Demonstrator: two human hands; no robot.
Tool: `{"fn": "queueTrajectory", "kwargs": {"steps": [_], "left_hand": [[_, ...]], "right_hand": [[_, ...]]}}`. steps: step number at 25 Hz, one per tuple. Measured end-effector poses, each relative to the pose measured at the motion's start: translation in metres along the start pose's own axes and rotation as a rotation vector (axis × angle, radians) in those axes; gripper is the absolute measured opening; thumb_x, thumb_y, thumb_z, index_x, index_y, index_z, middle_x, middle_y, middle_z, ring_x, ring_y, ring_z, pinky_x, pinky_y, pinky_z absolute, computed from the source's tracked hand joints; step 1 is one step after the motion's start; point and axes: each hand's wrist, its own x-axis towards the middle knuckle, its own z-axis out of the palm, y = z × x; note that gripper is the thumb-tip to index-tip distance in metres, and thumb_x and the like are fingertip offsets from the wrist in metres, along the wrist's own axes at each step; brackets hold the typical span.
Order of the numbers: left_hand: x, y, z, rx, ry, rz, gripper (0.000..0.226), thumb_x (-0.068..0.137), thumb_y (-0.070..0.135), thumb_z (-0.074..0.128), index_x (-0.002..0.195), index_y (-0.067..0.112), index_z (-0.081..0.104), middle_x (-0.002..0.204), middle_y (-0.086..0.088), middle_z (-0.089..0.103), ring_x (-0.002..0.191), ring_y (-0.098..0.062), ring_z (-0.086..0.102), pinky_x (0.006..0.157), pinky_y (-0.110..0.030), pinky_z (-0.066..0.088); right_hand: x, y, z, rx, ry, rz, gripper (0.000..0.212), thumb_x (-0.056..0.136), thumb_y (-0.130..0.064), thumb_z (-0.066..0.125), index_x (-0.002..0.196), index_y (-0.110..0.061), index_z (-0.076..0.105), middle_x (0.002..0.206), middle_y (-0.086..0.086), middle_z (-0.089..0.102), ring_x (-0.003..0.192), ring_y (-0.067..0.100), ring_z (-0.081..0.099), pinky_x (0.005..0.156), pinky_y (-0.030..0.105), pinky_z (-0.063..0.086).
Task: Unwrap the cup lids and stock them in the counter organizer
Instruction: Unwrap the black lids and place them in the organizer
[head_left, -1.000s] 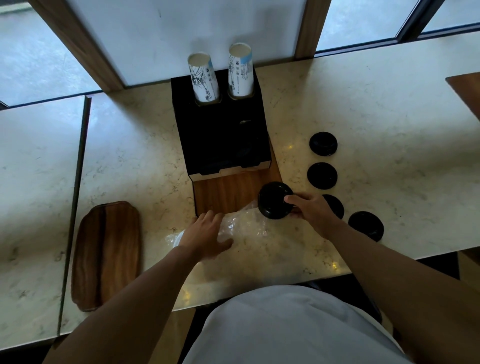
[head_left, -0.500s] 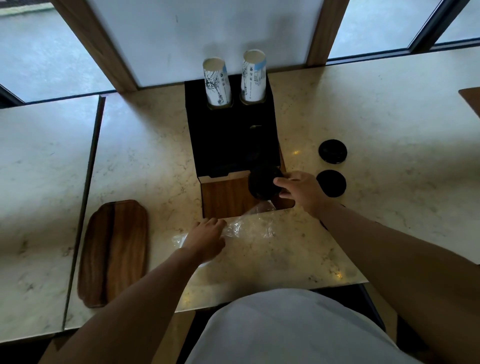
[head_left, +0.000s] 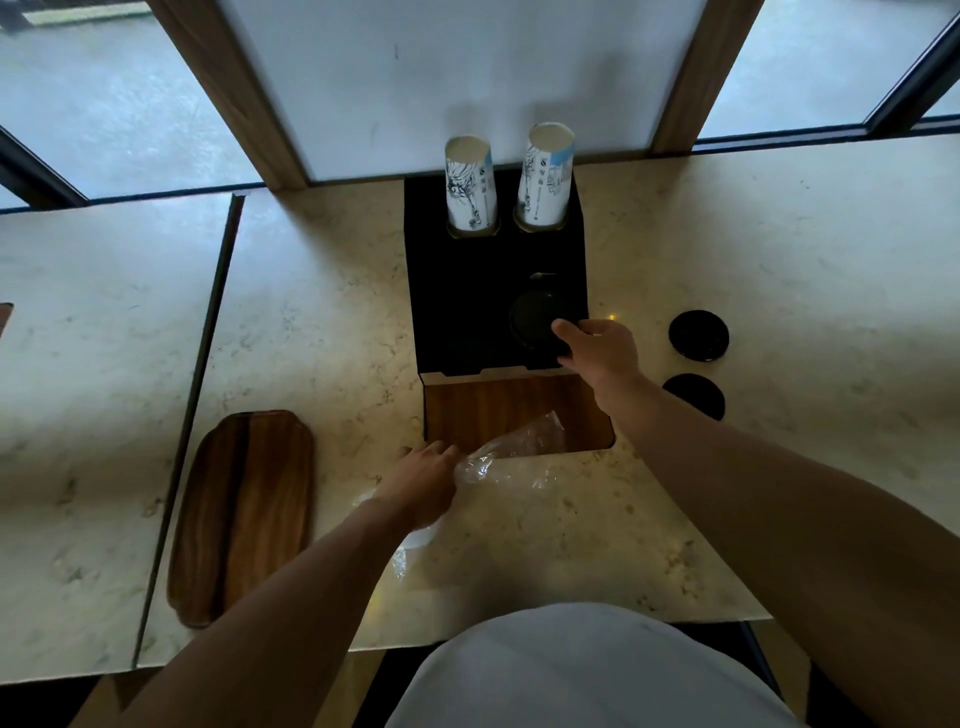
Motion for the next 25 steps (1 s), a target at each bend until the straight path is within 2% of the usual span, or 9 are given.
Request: {"fn": "queueTrajectory", "kwargs": {"steps": [2,4,7,10,15,19,21,23,25], "left_hand": [[0.003,-0.003,-0.003,-0.025,-0.009,0.003,0.044,0.095,0.031,0.054,0.138,0.022,0.051,0.128,-0.005,0.061,0.117,-0.027,0.058,0.103,-0.044,0.041],[0.006,-0.005,-0.006,-0.036,-0.022,0.007,0.045,0.094,0.034,0.054,0.137,0.023,0.051,0.127,-0.004,0.061,0.115,-0.026,0.059,0.102,-0.043,0.041],[0.007,-0.006,-0.008,-0.034,-0.03,0.014,0.044,0.094,0.035,0.053,0.136,0.023,0.053,0.124,-0.004,0.062,0.112,-0.026,0.059,0.1,-0.042,0.041],[0.01,-0.006,-0.01,-0.035,-0.037,0.007,0.04,0.092,0.033,0.054,0.13,0.023,0.056,0.121,-0.004,0.063,0.113,-0.027,0.057,0.099,-0.041,0.039],[0.017,-0.006,-0.01,-0.003,-0.042,-0.001,0.039,0.09,0.034,0.053,0.128,0.023,0.058,0.119,-0.004,0.063,0.112,-0.027,0.057,0.099,-0.04,0.037],[0.021,-0.006,-0.009,0.025,-0.055,-0.002,0.039,0.089,0.036,0.053,0.125,0.022,0.06,0.117,-0.003,0.062,0.11,-0.026,0.058,0.099,-0.04,0.036],[0.023,-0.006,-0.009,0.036,-0.059,-0.001,0.04,0.089,0.037,0.052,0.125,0.023,0.06,0.115,-0.002,0.062,0.109,-0.025,0.057,0.098,-0.04,0.036],[0.024,-0.006,-0.008,0.042,-0.066,-0.003,0.041,0.088,0.037,0.051,0.126,0.024,0.059,0.115,-0.001,0.062,0.11,-0.025,0.057,0.098,-0.04,0.036],[0.024,-0.006,-0.009,0.045,-0.068,-0.007,0.042,0.088,0.038,0.052,0.126,0.024,0.059,0.115,-0.001,0.062,0.11,-0.024,0.057,0.098,-0.04,0.035]], "right_hand": [[0.009,-0.003,0.008,-0.047,0.016,-0.001,0.029,0.087,-0.037,0.075,0.1,-0.011,0.073,0.081,-0.007,0.064,0.07,0.009,0.067,0.081,0.044,0.063],[0.016,-0.007,0.016,-0.07,0.018,0.011,0.024,0.088,-0.037,0.073,0.089,-0.013,0.072,0.078,-0.004,0.066,0.071,0.014,0.069,0.081,0.046,0.062],[0.023,-0.007,0.026,-0.135,0.039,0.02,0.036,0.09,-0.039,0.07,0.089,-0.003,0.073,0.082,0.01,0.071,0.081,0.028,0.073,0.08,0.051,0.061],[0.028,-0.007,0.031,-0.165,0.055,0.036,0.046,0.091,-0.041,0.067,0.098,0.004,0.071,0.098,0.022,0.073,0.085,0.036,0.073,0.079,0.055,0.06],[0.04,-0.005,0.034,-0.207,0.035,0.076,0.043,0.093,-0.04,0.065,0.1,0.002,0.07,0.098,0.021,0.072,0.086,0.034,0.072,0.08,0.05,0.061],[0.044,0.001,0.034,-0.219,0.01,0.09,0.041,0.094,-0.041,0.065,0.106,-0.002,0.07,0.103,0.015,0.072,0.094,0.032,0.07,0.084,0.046,0.06],[0.046,0.002,0.034,-0.257,0.01,0.074,0.04,0.094,-0.041,0.063,0.104,-0.003,0.07,0.098,0.011,0.07,0.094,0.031,0.068,0.073,0.036,0.057],[0.047,0.003,0.036,-0.323,0.009,0.051,0.039,0.096,-0.041,0.061,0.104,-0.004,0.07,0.092,0.008,0.066,0.089,0.029,0.066,0.059,0.027,0.047],[0.048,0.005,0.039,-0.378,0.003,0.05,0.04,0.097,-0.04,0.059,0.112,-0.004,0.067,0.096,0.009,0.067,0.086,0.026,0.063,0.054,0.024,0.04]]}}
